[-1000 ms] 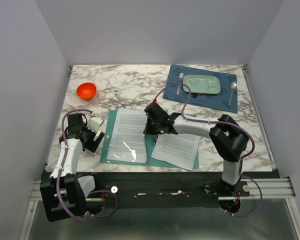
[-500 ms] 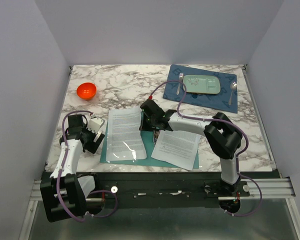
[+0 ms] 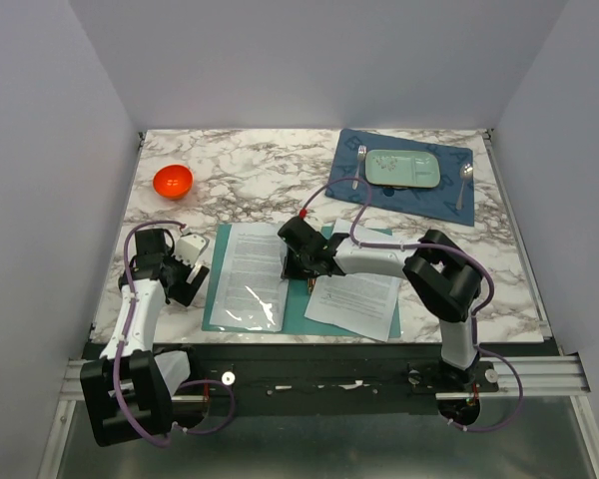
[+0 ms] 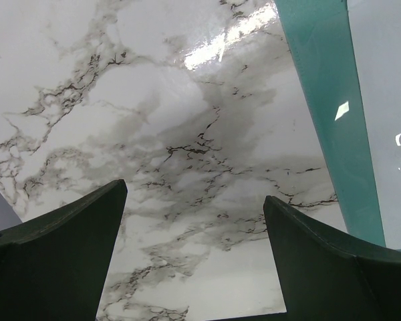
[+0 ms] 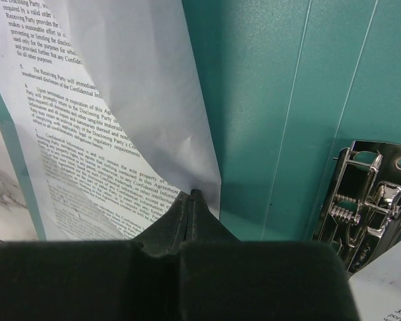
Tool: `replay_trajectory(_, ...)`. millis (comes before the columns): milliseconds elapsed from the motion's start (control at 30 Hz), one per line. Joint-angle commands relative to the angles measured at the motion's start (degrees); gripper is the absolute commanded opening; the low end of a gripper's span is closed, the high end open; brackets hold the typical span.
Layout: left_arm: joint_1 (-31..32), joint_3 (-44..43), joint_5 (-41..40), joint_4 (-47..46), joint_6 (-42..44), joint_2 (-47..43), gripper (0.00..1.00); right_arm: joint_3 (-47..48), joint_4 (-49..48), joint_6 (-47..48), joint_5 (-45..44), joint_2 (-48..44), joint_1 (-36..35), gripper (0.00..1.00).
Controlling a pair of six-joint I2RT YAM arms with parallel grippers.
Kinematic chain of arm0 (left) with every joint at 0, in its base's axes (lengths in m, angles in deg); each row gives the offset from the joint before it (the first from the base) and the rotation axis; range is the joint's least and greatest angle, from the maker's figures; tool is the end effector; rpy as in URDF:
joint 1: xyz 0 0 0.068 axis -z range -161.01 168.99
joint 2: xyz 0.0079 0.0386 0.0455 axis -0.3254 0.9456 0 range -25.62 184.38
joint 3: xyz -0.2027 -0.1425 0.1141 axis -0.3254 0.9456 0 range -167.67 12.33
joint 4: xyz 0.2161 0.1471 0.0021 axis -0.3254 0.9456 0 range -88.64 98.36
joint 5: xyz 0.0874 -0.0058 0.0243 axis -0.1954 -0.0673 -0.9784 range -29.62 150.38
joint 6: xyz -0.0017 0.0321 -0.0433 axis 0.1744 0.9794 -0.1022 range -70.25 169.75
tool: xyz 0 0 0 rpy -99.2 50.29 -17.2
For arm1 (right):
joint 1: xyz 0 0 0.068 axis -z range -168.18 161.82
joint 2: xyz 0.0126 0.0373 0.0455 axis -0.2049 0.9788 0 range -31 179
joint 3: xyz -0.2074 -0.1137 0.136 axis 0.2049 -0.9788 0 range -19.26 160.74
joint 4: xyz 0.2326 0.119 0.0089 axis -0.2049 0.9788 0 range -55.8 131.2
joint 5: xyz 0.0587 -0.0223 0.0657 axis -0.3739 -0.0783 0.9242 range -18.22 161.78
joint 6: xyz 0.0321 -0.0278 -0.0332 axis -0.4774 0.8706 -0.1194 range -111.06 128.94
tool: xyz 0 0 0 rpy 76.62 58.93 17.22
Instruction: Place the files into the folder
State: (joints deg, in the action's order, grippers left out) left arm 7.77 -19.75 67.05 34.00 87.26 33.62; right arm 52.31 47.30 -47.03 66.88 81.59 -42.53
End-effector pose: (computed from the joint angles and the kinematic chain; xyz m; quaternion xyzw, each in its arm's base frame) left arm 0.1825 0.0320 0.1874 0.2339 0.9351 0.0561 0.2601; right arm 0.2412 0.3312 0.1531 0.0266 0.9502 0.2293 0.2092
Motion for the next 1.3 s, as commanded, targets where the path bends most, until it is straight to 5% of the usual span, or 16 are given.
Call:
replay_trajectory(0, 0.2, -0.3, 0.3, 2.1, 3.4, -1.1, 0.99, 0.5, 0.3, -1.0, -1.3, -0.5, -0.8, 0.00)
replay_trajectory(333, 0.2, -1.3, 0.3, 3.1, 3.6, -1.5, 0.99, 6.8, 0.7, 2.4, 0.1, 2.1, -0.9, 0.00)
replay_trajectory(900, 0.2, -1.7, 0.6, 3.3, 3.4, -1.9, 0.99, 3.7, 0.0, -1.2, 1.0, 1.0, -1.9, 0.01)
replay_trajectory(967, 0.2, -1.9, 0.5, 3.6, 3.4, -2.0, 0.99, 4.3, 1.7, -1.2, 0.7, 0.8, -1.8, 0.06)
replay_trajectory(1100, 0.2, -3.1, 0.2, 4.0, 3.3, -2.2, 0.99, 5.0, 5.0, -0.3, -1.2, -1.6, -1.8, 0.51)
replay_trajectory(1267, 0.2, -6.9, 0.5, 7.1, 1.9, -2.8, 0.99, 2.0, 9.7, 0.7, -4.2, -6.8, -1.7, 0.59)
